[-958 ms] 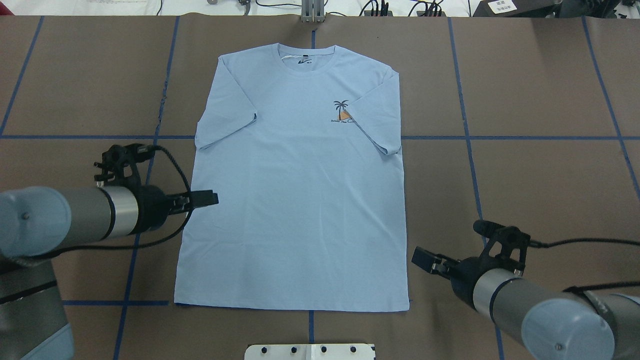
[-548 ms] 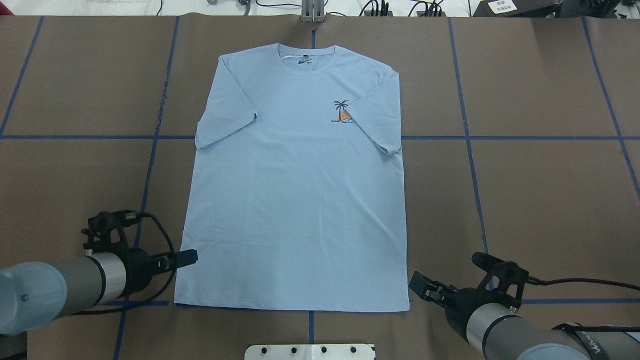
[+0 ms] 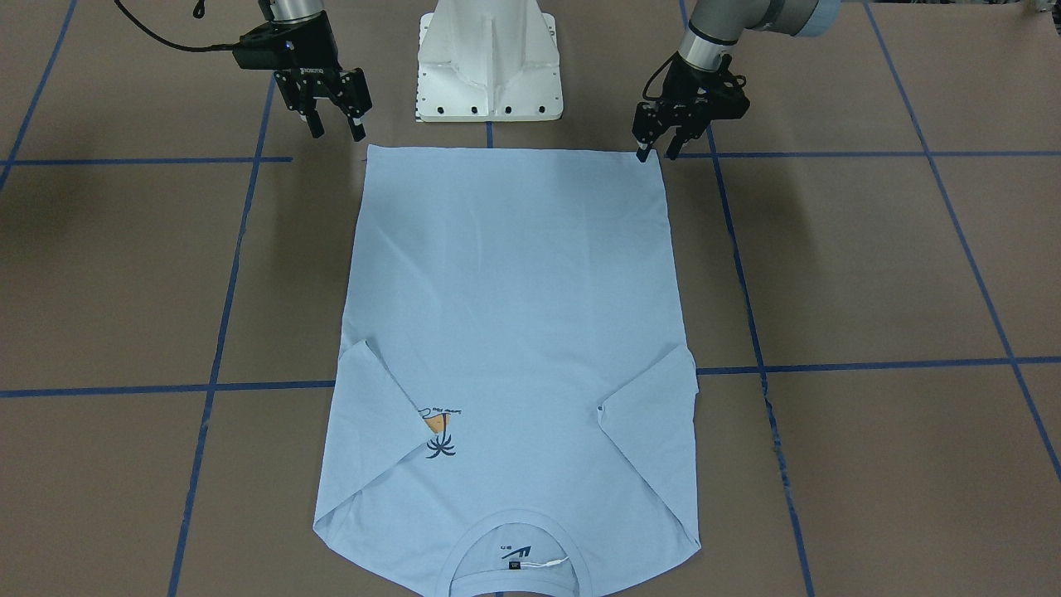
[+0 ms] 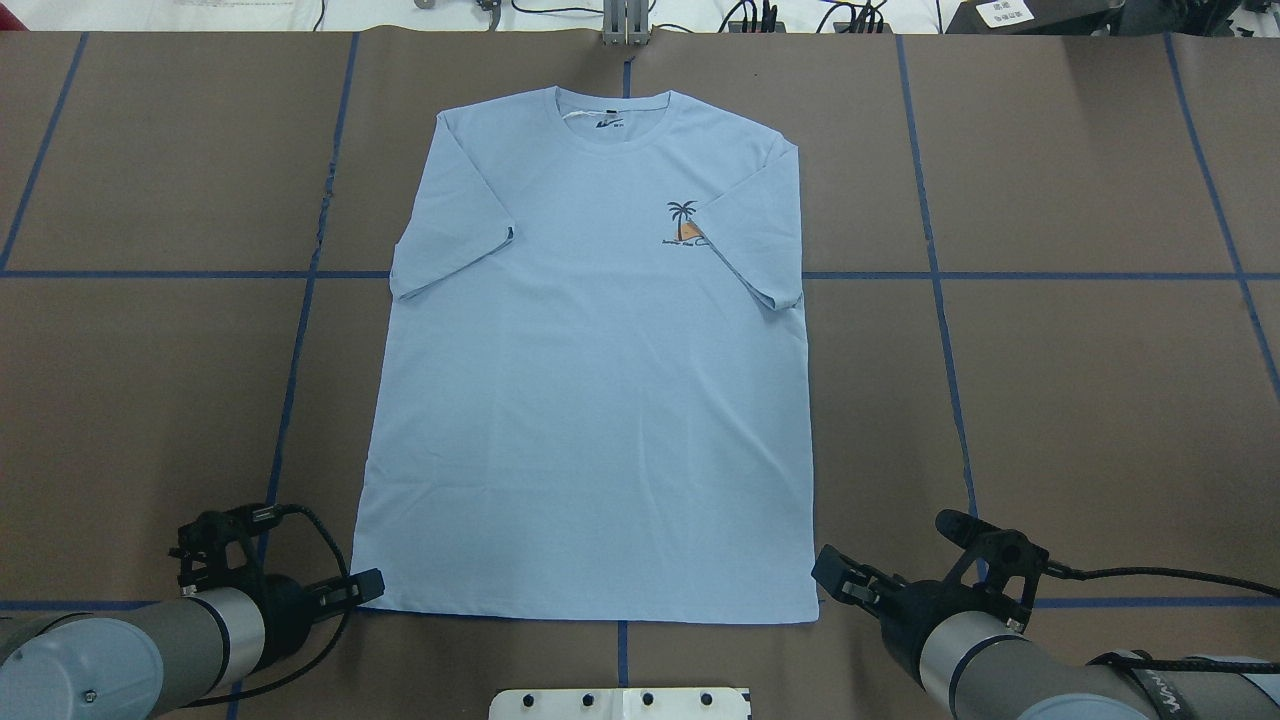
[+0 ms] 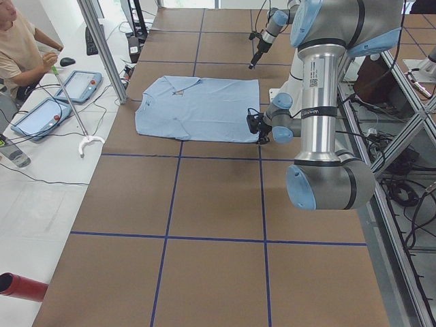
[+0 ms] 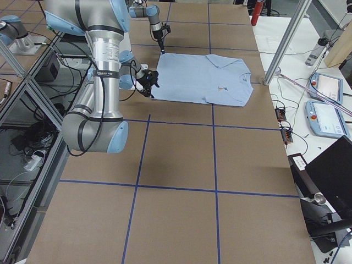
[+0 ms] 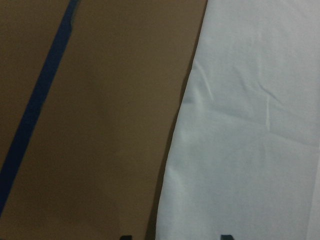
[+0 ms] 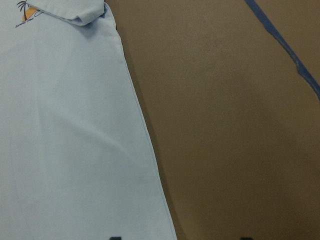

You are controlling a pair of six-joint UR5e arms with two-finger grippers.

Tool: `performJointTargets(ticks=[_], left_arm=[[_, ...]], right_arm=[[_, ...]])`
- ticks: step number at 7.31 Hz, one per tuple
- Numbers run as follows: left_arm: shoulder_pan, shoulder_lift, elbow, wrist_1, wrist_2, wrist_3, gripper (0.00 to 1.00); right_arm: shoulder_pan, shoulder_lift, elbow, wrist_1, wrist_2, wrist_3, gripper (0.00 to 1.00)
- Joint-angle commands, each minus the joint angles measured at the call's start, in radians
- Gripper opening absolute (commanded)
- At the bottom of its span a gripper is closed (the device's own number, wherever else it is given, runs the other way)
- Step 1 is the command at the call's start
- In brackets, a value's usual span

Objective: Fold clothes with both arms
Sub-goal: 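Grasp the two hem corners with the left and right grippers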

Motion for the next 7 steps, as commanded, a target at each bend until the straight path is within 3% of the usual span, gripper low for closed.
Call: performJointTargets(ticks=[1,2,7], left_arm=[[0.005,-0.007,0.003,0.001,0.002,-0.010,0.51],[0.010,-0.009,0.005,0.001,0.002,-0.041,0.45],[0.012,-0.013,0.013,0.001,0.002,-0.045,0.41]], right_arm=[[-0.001,0.001,-0.004,0.000,-0.002,0.000,0.84],[-0.001,0.001,-0.005,0.000,-0.002,0.000,0.85],[-0.002,0.024,-0.036,0.001,-0.002,0.000,0.85]])
